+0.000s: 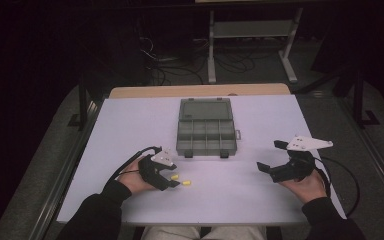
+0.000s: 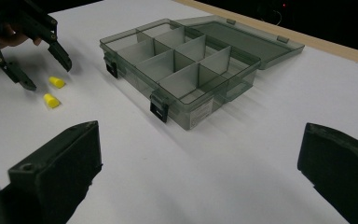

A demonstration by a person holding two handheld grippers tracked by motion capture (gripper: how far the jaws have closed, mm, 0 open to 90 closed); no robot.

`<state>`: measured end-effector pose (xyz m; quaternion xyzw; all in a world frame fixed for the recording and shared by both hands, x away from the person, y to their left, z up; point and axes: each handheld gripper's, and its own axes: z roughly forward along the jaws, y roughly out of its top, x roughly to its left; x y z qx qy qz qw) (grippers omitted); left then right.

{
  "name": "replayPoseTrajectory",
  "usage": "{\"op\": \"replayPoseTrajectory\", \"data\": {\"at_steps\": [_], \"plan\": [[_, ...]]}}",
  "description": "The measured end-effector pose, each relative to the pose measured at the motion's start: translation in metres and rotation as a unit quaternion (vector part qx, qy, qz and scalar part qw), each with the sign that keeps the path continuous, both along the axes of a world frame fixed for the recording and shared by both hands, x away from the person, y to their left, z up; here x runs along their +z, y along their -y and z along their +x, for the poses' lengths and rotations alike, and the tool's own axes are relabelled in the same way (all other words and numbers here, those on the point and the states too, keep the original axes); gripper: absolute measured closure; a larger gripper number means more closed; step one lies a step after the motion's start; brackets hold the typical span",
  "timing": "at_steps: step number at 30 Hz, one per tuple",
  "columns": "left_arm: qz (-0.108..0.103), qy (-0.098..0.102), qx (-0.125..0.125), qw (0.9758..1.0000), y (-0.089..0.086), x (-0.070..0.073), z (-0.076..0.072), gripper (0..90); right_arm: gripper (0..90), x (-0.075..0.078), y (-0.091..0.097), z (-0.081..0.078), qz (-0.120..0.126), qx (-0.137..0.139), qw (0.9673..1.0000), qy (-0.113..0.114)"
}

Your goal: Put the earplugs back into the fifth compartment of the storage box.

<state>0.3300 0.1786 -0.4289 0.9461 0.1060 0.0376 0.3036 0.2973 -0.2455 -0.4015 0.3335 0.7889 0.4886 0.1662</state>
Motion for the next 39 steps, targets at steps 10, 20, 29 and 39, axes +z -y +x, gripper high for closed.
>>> {"op": "replayPoseTrajectory", "data": {"at_steps": [10, 20, 29, 39], "plan": [[0.016, 0.006, 0.013, 0.9998, 0.002, 0.0, 0.001, 63.1, 0.0, 0.0, 0.0, 0.0, 0.001, -0.003, 1.0, 0.001], [0.02, -0.006, 0.019, 0.9996, 0.001, -0.001, 0.004, 79.7, 0.0, 0.001, 0.001, 0.0, 0.003, -0.004, 1.0, 0.004], [0.005, -0.024, 0.027, 0.9993, -0.003, 0.006, 0.006, 81.1, 0.0, 0.001, 0.001, -0.001, 0.003, -0.005, 1.0, 0.003], [-0.011, -0.026, 0.023, 0.9993, -0.003, 0.023, 0.006, 81.5, 0.0, 0.001, 0.001, -0.001, 0.003, -0.005, 1.0, 0.002]]}}
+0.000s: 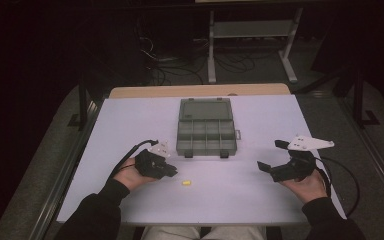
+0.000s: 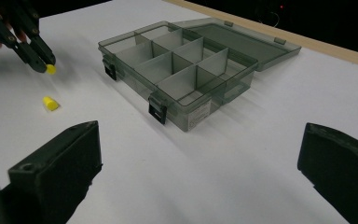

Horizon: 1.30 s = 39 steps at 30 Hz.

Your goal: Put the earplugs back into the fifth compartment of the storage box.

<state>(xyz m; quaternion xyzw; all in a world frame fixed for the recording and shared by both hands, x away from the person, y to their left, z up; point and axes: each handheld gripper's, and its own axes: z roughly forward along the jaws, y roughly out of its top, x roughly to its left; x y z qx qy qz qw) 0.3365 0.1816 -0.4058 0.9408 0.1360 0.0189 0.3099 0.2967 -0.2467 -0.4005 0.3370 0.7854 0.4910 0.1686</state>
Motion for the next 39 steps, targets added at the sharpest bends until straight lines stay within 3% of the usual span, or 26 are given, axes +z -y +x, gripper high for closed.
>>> {"op": "replayPoseTrajectory", "data": {"at_steps": [1, 6, 17, 25, 33, 39], "plan": [[0.005, 0.013, -0.007, 0.9999, 0.003, 0.006, -0.003, 81.5, 0.0, 0.0, 0.0, 0.0, -0.001, 0.0, 1.0, 0.0], [-0.004, 0.028, -0.013, 0.9995, 0.006, 0.02, -0.004, 81.5, 0.0, 0.001, 0.002, 0.0, 0.001, -0.003, 1.0, 0.001], [-0.026, 0.046, -0.011, 0.9985, 0.005, 0.053, 0.007, 83.1, 0.0, 0.002, 0.004, 0.0, 0.004, -0.004, 1.0, 0.004], [-0.027, 0.055, -0.012, 0.9981, 0.006, 0.074, 0.015, 83.1, 0.0, 0.002, 0.003, -0.001, 0.004, -0.003, 1.0, 0.004], [-0.028, 0.061, -0.009, 0.9977, 0.009, 0.086, 0.022, 83.1, 0.0, 0.002, 0.002, -0.001, 0.002, -0.001, 1.0, 0.004], [-0.035, 0.054, 0.001, 0.9979, 0.012, 0.088, 0.038, 83.1, 0.0, 0.002, 0.002, 0.0, 0.002, 0.0, 1.0, 0.003]]}}
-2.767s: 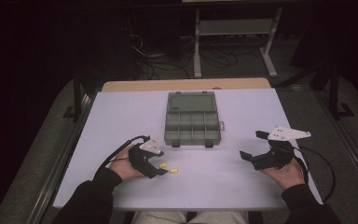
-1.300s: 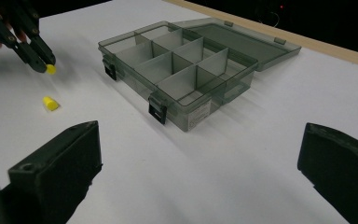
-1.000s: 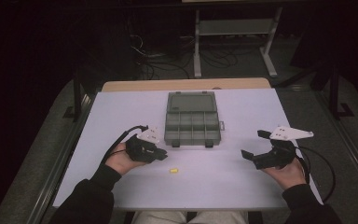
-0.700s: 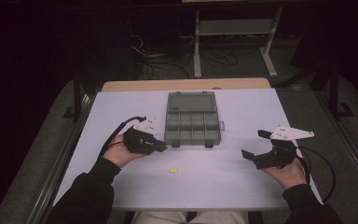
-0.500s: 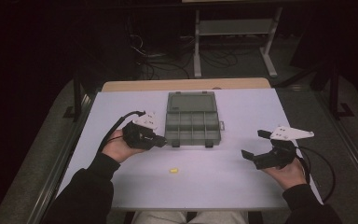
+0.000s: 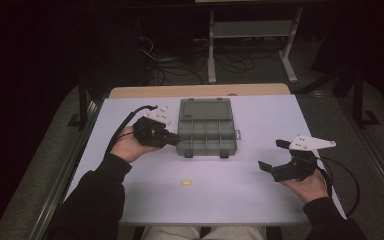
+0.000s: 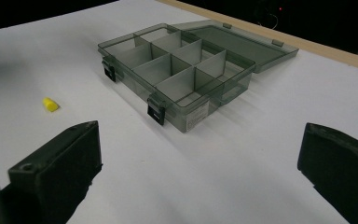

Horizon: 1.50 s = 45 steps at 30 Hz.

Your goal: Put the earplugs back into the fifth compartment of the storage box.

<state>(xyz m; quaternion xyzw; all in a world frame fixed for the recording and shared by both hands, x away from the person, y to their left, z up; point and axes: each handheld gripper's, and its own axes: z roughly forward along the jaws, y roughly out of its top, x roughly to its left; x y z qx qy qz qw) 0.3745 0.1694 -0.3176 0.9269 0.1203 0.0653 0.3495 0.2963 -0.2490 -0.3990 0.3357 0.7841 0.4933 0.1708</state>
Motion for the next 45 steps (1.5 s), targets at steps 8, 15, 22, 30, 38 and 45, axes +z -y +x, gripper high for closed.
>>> {"op": "replayPoseTrajectory", "data": {"at_steps": [8, 15, 22, 30, 38, 45], "plan": [[-0.003, -0.006, 0.015, 0.9999, 0.007, -0.009, 0.02, 83.1, 0.0, 0.0, -0.001, 0.001, -0.001, 0.003, 1.0, -0.001], [-0.001, -0.015, 0.033, 0.9994, 0.011, -0.022, 0.034, 83.2, 0.0, -0.001, -0.002, 0.001, 0.0, 0.007, 1.0, -0.002], [0.001, -0.025, 0.047, 0.9986, 0.013, -0.034, 0.046, 83.5, 0.0, -0.001, -0.002, 0.002, -0.004, 0.009, 0.9999, -0.002], [0.011, -0.037, 0.051, 0.9979, 0.02, -0.049, 0.055, 83.0, 0.0, -0.002, -0.004, 0.003, -0.007, 0.012, 0.9999, -0.003], [0.022, -0.048, 0.05, 0.9973, 0.025, -0.064, 0.059, 82.7, 0.0, -0.002, -0.005, 0.003, -0.01, 0.015, 0.9998, -0.005], [0.04, -0.059, 0.056, 0.9959, 0.024, -0.08, 0.063, 82.2, 0.0, -0.003, -0.006, 0.003, -0.011, 0.017, 0.9998, -0.007]]}}
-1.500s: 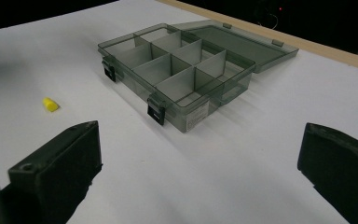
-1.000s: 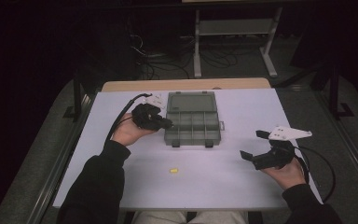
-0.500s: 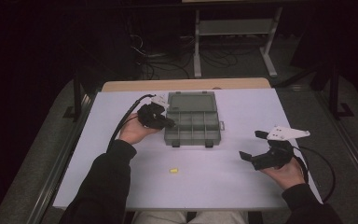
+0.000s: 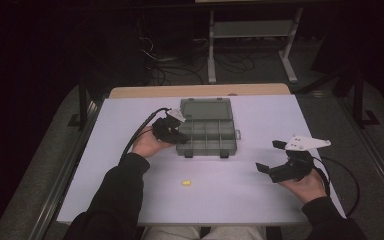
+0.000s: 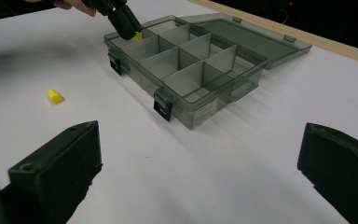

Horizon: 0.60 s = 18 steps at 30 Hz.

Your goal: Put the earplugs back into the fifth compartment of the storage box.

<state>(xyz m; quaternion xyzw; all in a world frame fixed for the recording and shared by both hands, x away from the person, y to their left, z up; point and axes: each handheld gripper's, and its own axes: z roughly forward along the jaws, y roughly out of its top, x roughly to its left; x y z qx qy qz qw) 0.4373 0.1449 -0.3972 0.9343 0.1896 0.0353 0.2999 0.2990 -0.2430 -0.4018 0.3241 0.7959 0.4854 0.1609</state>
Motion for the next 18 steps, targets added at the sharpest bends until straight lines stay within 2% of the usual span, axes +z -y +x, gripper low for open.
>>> {"op": "replayPoseTrajectory", "data": {"at_steps": [4, 5, 6, 7, 8, 12, 18], "plan": [[-0.003, -0.003, 0.003, 1.0, -0.001, -0.001, 0.001, 80.3, 0.0, 0.0, -0.001, 0.0, 0.0, 0.003, 1.0, 0.002], [-0.003, -0.003, 0.003, 1.0, -0.001, -0.001, 0.001, 75.1, 0.0, 0.0, -0.001, 0.0, 0.0, 0.004, 1.0, 0.002], [0.0, -0.001, 0.003, 1.0, -0.001, -0.001, 0.0, 75.1, 0.0, 0.0, -0.001, 0.0, 0.0, 0.004, 1.0, 0.002], [0.003, 0.008, 0.0, 1.0, -0.001, 0.001, -0.002, 68.0, 0.0, 0.0, -0.001, 0.0, 0.0, 0.004, 1.0, 0.001], [0.003, 0.008, 0.0, 1.0, -0.001, 0.001, -0.002, 65.6, 0.0, 0.0, -0.001, 0.0, 0.0, 0.004, 1.0, 0.001], [-0.014, 0.03, 0.01, 0.9994, -0.002, 0.01, -0.007, 54.3, 0.0, 0.0, -0.001, -0.001, 0.001, 0.003, 1.0, 0.002], [-0.041, 0.047, 0.013, 0.998, -0.007, 0.025, -0.014, 40.9, 0.0, 0.001, 0.0, -0.002, 0.003, 0.003, 1.0, 0.005]]}}
